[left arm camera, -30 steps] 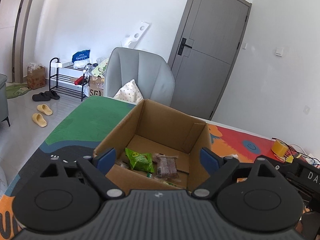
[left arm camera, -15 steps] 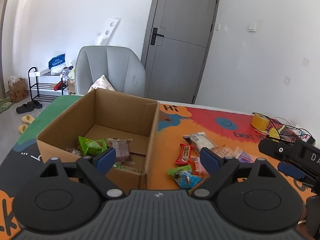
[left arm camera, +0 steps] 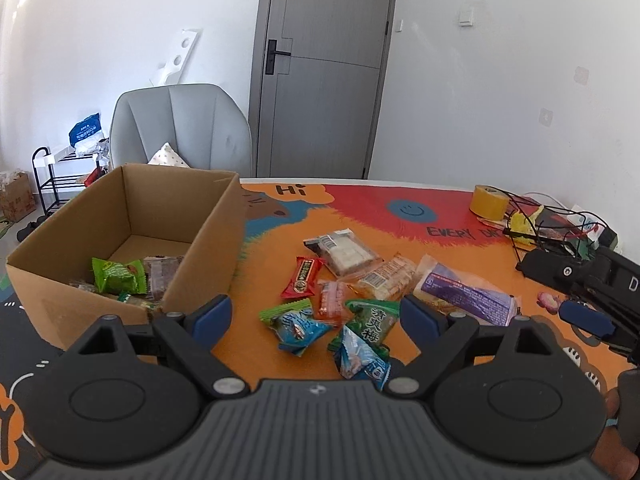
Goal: Organize snacks
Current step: 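Move both tools back over the remaining snacks, then grasp the blue candy packet with the left gripper while the right gripper grasps the purple-labelled bread bag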
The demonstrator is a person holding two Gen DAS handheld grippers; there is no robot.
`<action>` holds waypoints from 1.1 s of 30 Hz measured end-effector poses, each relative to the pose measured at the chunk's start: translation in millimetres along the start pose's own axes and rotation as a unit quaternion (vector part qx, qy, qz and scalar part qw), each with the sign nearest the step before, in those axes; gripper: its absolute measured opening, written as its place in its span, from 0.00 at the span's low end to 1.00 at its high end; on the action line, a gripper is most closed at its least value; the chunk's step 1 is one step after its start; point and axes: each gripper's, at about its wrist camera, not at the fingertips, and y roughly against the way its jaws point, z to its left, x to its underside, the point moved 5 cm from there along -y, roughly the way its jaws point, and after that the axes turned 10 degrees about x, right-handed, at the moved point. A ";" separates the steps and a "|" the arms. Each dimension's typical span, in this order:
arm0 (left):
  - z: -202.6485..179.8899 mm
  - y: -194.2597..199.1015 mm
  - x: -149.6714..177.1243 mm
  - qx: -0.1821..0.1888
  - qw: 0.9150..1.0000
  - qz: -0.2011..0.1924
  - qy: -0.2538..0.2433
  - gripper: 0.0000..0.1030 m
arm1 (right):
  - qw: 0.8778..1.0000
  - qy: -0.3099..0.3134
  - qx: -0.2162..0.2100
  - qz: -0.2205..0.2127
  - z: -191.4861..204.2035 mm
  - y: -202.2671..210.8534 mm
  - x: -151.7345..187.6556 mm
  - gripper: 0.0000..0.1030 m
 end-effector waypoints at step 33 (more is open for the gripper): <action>16.1 -53.1 31.7 0.030 0.995 0.040 0.083 0.22 | 0.997 0.063 0.014 0.032 1.5 -50.0 -0.7 0.90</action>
